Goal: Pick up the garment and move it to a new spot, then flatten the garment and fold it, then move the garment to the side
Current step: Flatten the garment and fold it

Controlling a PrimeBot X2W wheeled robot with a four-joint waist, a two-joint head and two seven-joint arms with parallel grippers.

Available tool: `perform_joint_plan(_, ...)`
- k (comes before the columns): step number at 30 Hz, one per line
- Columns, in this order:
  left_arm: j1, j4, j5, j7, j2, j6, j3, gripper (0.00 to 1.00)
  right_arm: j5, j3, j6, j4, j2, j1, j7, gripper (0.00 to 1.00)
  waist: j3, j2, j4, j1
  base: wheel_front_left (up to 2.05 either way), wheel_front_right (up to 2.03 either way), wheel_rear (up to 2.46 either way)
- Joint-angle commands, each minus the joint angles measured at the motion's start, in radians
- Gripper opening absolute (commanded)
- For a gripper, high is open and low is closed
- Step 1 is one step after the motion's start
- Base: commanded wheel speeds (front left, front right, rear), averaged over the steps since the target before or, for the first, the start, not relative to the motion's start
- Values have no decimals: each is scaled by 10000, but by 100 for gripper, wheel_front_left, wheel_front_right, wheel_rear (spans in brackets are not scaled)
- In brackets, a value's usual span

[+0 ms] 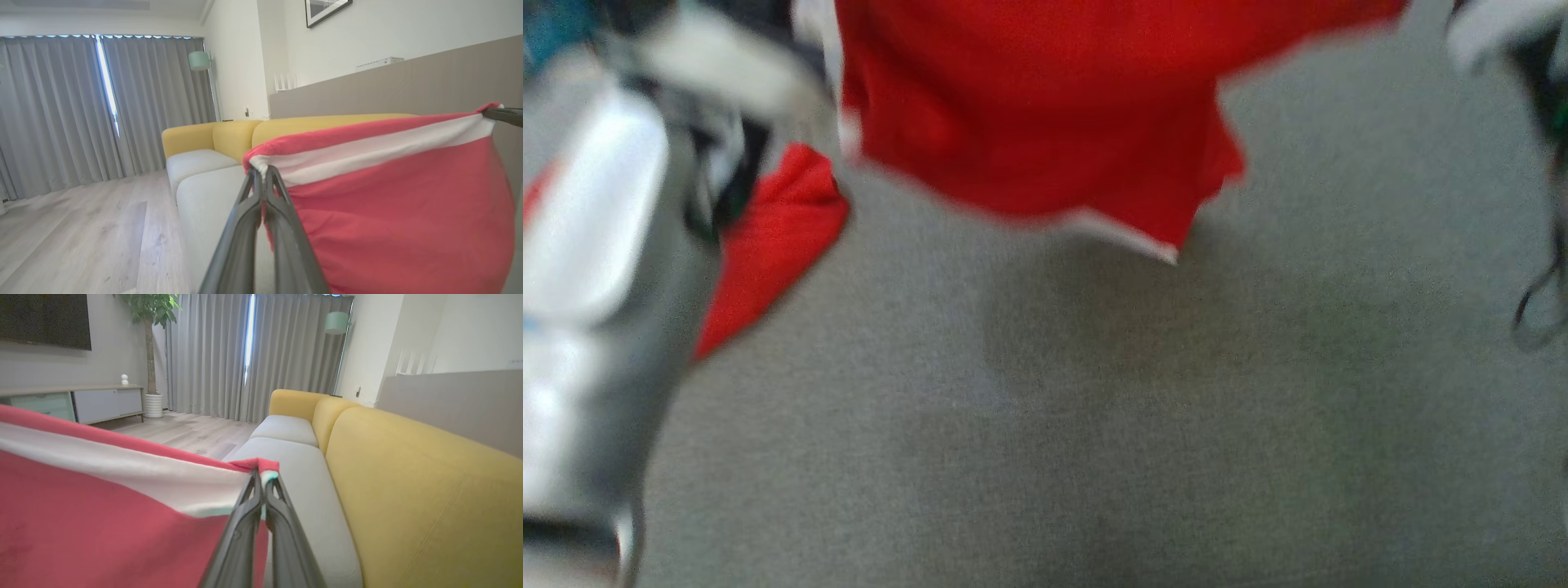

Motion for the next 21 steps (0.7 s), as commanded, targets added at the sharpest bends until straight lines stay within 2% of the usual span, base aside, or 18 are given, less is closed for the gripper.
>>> perform_joint_plan(1,-1449,375,83,-192,173,-106,486,0,-311,347,-9,376,-247,-1310,-386,0,1322,0,-138,-3,0,0,0)
perform_joint_plan(3,-2529,1251,224,-550,7,-205,507,0,-561,362,-9,1350,-245,-2519,-1041,0,1729,0,-178,-3,0,0,0)
perform_joint_plan(4,-2529,1251,224,-550,7,-205,507,0,-561,362,-9,1350,-245,-2519,-1041,0,1729,0,-178,-3,0,0,0)
perform_joint_plan(7,-3786,2430,363,-1293,-285,-295,557,0,-964,-75,-9,2741,-72,-3937,-2276,0,2057,0,-201,-3,0,0,0)
perform_joint_plan(10,-4518,3397,425,-2049,-580,-366,541,0,-1389,-310,-9,3850,56,-4662,-3304,0,2188,0,-184,-3,0,0,0)
perform_joint_plan(13,-4631,4182,302,-2587,-914,-475,433,0,-1531,-270,-9,4888,148,-4686,-3849,0,2218,0,-145,-3,0,0,0)
perform_joint_plan(15,-4216,4773,152,-2815,-1152,-594,110,0,-1436,124,-9,5807,177,-4238,-4031,0,2222,0,-75,-3,0,0,0)
perform_joint_plan(21,-2631,5155,-318,-2985,-1302,-679,-1055,0,-748,1471,-9,7122,-105,-3131,-3657,0,2072,0,107,-3,0,0,0)
